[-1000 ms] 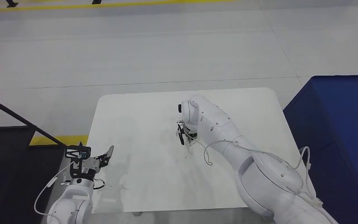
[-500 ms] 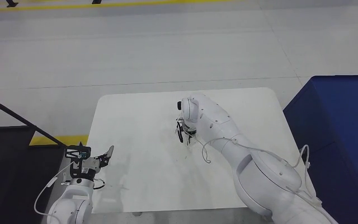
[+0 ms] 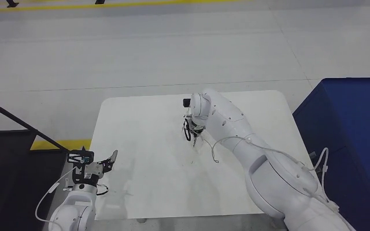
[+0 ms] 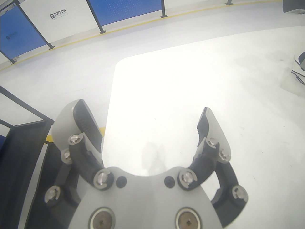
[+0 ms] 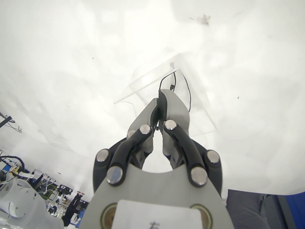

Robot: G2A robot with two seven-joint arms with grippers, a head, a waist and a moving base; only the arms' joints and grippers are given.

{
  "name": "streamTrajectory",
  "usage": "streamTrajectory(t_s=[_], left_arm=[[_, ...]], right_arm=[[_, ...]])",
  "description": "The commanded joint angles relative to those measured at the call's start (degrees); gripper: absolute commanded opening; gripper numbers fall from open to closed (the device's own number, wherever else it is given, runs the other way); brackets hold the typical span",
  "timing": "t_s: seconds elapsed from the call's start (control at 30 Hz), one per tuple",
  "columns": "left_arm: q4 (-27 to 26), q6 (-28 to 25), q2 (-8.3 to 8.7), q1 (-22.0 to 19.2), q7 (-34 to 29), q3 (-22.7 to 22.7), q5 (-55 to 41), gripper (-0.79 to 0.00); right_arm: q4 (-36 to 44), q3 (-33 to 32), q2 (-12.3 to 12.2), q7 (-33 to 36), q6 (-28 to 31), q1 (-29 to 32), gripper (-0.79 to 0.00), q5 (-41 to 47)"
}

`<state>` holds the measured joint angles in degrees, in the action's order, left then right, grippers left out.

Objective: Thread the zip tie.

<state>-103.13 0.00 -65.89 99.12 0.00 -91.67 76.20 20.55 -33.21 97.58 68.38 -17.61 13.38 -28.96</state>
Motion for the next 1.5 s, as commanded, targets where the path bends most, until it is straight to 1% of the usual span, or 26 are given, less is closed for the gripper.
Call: streamTrajectory(t_s=[0.0, 0.13, 0.27, 0.53, 0.57, 0.63, 0.7, 0.8, 0.9, 0.97, 1.03, 1.1, 1.13, 1.47], left_arm=[[0.0, 0.0, 0.0, 0.0, 0.0, 0.0, 0.0, 0.0], [0.0, 0.0, 0.0, 0.0, 0.0, 0.0, 0.0, 0.0], [0.0, 0.0, 0.0, 0.0, 0.0, 0.0, 0.0, 0.0], [0.0, 0.0, 0.0, 0.0, 0.0, 0.0, 0.0, 0.0], [0.0, 0.0, 0.0, 0.0, 0.0, 0.0, 0.0, 0.0], [0.0, 0.0, 0.0, 0.0, 0.0, 0.0, 0.0, 0.0], [0.0, 0.0, 0.0, 0.0, 0.0, 0.0, 0.0, 0.0], [0.0, 0.0, 0.0, 0.0, 0.0, 0.0, 0.0, 0.0], [0.0, 0.0, 0.0, 0.0, 0.0, 0.0, 0.0, 0.0], [0.0, 0.0, 0.0, 0.0, 0.0, 0.0, 0.0, 0.0], [0.0, 0.0, 0.0, 0.0, 0.0, 0.0, 0.0, 0.0], [0.0, 0.0, 0.0, 0.0, 0.0, 0.0, 0.0, 0.0], [0.0, 0.0, 0.0, 0.0, 0.0, 0.0, 0.0, 0.0], [0.0, 0.0, 0.0, 0.0, 0.0, 0.0, 0.0, 0.0]], right_arm=[[0.7, -1.0, -0.7, 0.5, 1.1, -0.3, -0.785, 0.6], [2.9, -3.6, -2.7, 2.2, 3.7, -0.3, -0.785, 2.2], [6.1, -7.5, -5.4, 4.6, 6.9, 0.8, -0.785, 5.0], [6.1, -7.5, -5.4, 4.6, 6.9, 0.8, -0.785, 5.0], [5.9, -8.3, -5.5, 3.5, 8.2, 2.0, -0.785, 6.6], [4.6, -11.5, -6.5, 4.3, 15.8, 3.7, -0.785, 12.3], [1.8, -15.3, -8.1, 5.8, 21.7, 4.4, -0.785, 17.7], [0.3, -19.8, -10.9, 3.4, 29.2, 6.0, -0.785, 21.4], [2.2, -24.3, -14.0, 3.8, 36.4, 9.4, -0.785, 24.7], [5.2, -27.3, -16.3, 5.2, 39.2, 12.3, -0.785, 26.1], [9.9, -30.3, -18.6, 6.1, 39.9, 15.7, -0.785, 26.6], [15.8, -33.1, -20.7, 7.1, 38.8, 19.4, -0.785, 25.5], [17.5, -33.8, -21.3, 7.6, 38.0, 20.6, -0.785, 24.7], [17.5, -33.8, -21.3, 7.6, 38.0, 20.6, -0.785, 24.7]])
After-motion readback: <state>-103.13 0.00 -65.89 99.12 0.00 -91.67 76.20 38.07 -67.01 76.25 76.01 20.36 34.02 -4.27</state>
